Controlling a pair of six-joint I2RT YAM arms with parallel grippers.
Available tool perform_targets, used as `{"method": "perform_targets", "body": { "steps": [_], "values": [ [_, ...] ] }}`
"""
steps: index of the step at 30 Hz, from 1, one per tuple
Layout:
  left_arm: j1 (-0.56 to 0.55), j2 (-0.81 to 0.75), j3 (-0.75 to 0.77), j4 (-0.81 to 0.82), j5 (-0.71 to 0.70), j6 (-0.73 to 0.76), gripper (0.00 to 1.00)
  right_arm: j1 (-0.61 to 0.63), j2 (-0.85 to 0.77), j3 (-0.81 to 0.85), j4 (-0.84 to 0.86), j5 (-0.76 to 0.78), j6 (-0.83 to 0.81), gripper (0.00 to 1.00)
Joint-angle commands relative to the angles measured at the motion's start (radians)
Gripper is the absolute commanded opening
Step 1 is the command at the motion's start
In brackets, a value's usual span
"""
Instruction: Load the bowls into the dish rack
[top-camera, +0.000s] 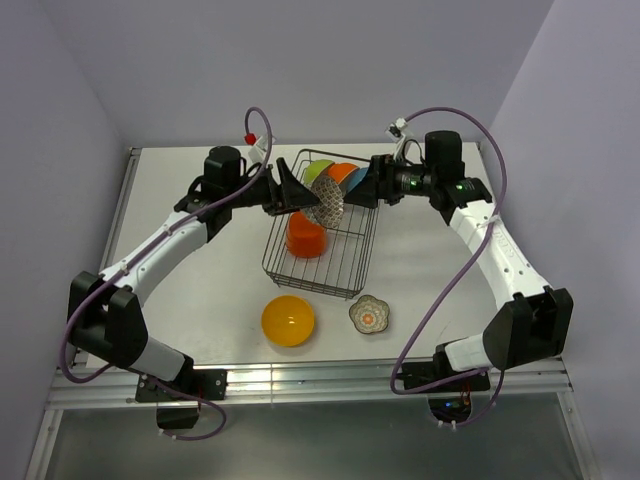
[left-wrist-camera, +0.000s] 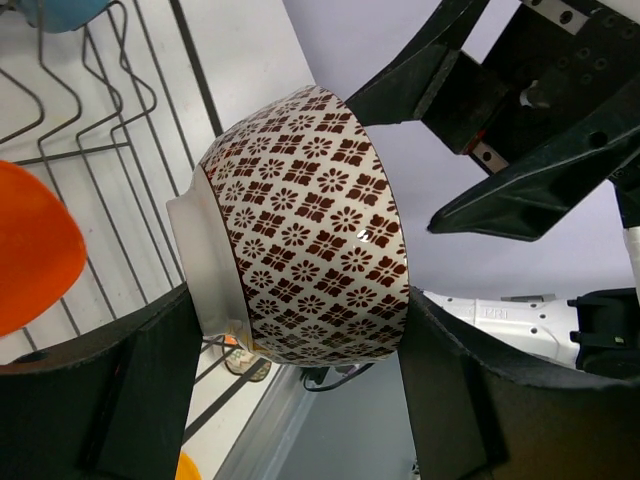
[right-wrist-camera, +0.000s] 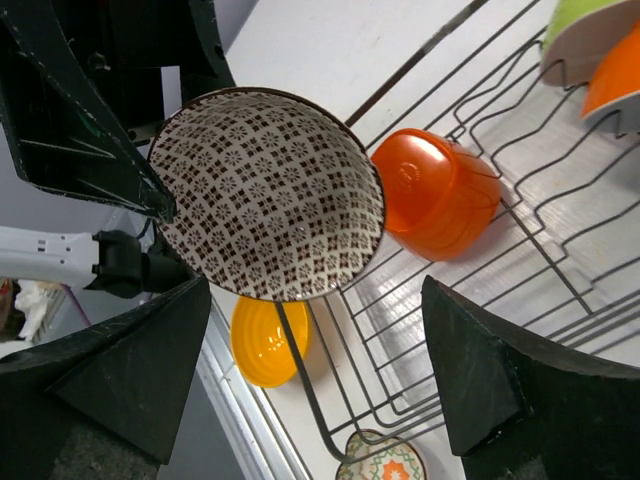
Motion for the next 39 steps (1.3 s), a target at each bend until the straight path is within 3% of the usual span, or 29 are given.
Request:
{"method": "perform_targets", "body": {
  "steps": [1, 3, 17, 30, 39],
  "values": [
    [0.017, -0.025, 0.014, 0.027, 0.012, 0.063, 0.00, -0.034, -0.028, 0.018, -0.001, -0.015, 0.002, 0.93],
    [0.015, -0.012, 0.025, -0.016, -0.002, 0.099, 0.00, -0.054, -0.022, 0.006, -0.004, -0.006, 0.008, 0.97],
    [0.015, 0.060, 0.112, -0.229, -0.092, 0.307, 0.00, -0.101, 0.073, -0.002, -0.147, 0.057, -0.058, 0.95],
    [-0.003, 0.079, 0.173, -0.292, -0.144, 0.406, 0.00, -0.100, 0.153, -0.021, -0.208, 0.198, -0.107, 0.70],
    [-0.067, 0.084, 0.219, -0.304, -0.206, 0.610, 0.00, -0.100, 0.228, -0.031, -0.207, 0.172, -0.107, 0.59]
  ]
}}
